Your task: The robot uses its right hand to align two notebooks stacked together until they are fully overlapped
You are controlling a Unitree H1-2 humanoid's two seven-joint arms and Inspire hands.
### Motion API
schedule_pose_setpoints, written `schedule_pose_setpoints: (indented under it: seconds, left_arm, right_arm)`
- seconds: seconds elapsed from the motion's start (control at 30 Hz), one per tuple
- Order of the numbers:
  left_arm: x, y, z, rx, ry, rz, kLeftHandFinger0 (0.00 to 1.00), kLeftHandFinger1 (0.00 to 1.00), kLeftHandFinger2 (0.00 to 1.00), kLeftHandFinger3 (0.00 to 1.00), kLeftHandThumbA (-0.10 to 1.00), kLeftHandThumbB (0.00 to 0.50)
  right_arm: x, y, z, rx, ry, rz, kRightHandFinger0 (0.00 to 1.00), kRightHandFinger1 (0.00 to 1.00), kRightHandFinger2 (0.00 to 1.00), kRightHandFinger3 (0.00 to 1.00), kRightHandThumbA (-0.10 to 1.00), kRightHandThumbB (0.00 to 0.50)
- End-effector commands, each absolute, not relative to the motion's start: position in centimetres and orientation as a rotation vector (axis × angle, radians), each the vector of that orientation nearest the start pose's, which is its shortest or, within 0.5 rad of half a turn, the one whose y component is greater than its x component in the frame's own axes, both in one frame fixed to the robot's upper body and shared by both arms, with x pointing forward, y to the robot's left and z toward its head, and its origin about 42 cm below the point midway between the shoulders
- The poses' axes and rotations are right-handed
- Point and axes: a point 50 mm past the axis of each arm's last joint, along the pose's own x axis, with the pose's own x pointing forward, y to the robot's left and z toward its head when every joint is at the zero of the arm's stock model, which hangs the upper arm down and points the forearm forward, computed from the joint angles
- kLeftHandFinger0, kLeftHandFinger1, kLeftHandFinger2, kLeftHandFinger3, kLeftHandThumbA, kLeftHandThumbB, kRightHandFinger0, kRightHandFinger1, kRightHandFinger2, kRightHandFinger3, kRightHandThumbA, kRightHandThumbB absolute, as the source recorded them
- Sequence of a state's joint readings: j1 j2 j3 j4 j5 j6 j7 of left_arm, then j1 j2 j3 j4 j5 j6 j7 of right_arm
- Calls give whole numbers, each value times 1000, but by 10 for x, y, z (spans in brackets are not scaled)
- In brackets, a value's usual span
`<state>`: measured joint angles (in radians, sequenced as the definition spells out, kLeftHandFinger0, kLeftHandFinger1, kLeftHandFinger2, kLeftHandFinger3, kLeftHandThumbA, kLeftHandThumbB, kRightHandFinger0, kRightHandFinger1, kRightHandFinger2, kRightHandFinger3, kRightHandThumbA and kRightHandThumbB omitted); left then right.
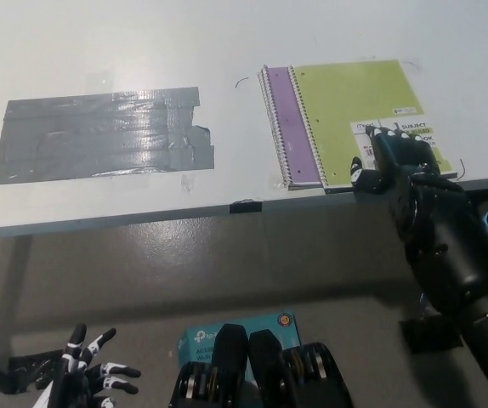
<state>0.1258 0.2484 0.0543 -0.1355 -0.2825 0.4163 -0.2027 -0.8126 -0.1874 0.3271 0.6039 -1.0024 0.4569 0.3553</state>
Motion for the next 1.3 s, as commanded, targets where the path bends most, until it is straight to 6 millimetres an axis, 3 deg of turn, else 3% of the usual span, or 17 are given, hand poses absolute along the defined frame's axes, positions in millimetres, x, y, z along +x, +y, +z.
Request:
schedule_pose_setpoints:
  seconds: [0.0, 0.1, 0.13, 0.27, 0.3, 0.43, 0.97, 1.07, 1.27]
  left_arm:
    - [238, 296, 94, -60, 344, -180, 382, 454, 489, 1000, 1000, 500]
    - [238, 296, 94, -57, 342, -184, 405, 465, 491, 1000, 1000, 500]
    - [238, 296, 94, -59, 342, -184, 355, 440, 471, 1000, 1000, 500]
    - [238, 296, 94, -61, 342, -186, 328, 428, 471, 1000, 1000, 500]
    - [239, 295, 94, -58, 342, -186, 381, 441, 473, 1000, 1000, 500]
    - [239, 294, 95, -61, 339, -185, 373, 435, 476, 1000, 1000, 500]
    - [242, 291, 94, -67, 341, -195, 372, 445, 495, 1000, 1000, 500]
    - [242, 290, 94, -72, 333, -195, 323, 418, 482, 1000, 1000, 500]
    - [242, 290, 95, -68, 340, -195, 358, 443, 487, 1000, 1000, 500]
  right_arm:
    - [505, -170, 198, -1393, 367, 263, 1000, 1000, 1000, 1000, 1000, 498]
    - [506, -163, 203, -1371, 361, 265, 1000, 1000, 1000, 1000, 1000, 487]
    - [506, -162, 204, -1373, 357, 267, 1000, 1000, 1000, 1000, 1000, 485]
    - [507, -158, 206, -1375, 354, 269, 1000, 1000, 1000, 1000, 1000, 487]
    - [507, -156, 208, -1383, 349, 266, 1000, 1000, 1000, 1000, 1000, 490]
    - [508, -151, 213, -1399, 340, 267, 1000, 1000, 1000, 1000, 1000, 484]
    - [509, -139, 213, -1407, 341, 286, 1000, 1000, 1000, 1000, 1000, 491]
    - [509, -135, 210, -1408, 341, 303, 1000, 1000, 1000, 1000, 1000, 500]
    - [508, -128, 212, -1400, 334, 317, 1000, 1000, 1000, 1000, 1000, 491]
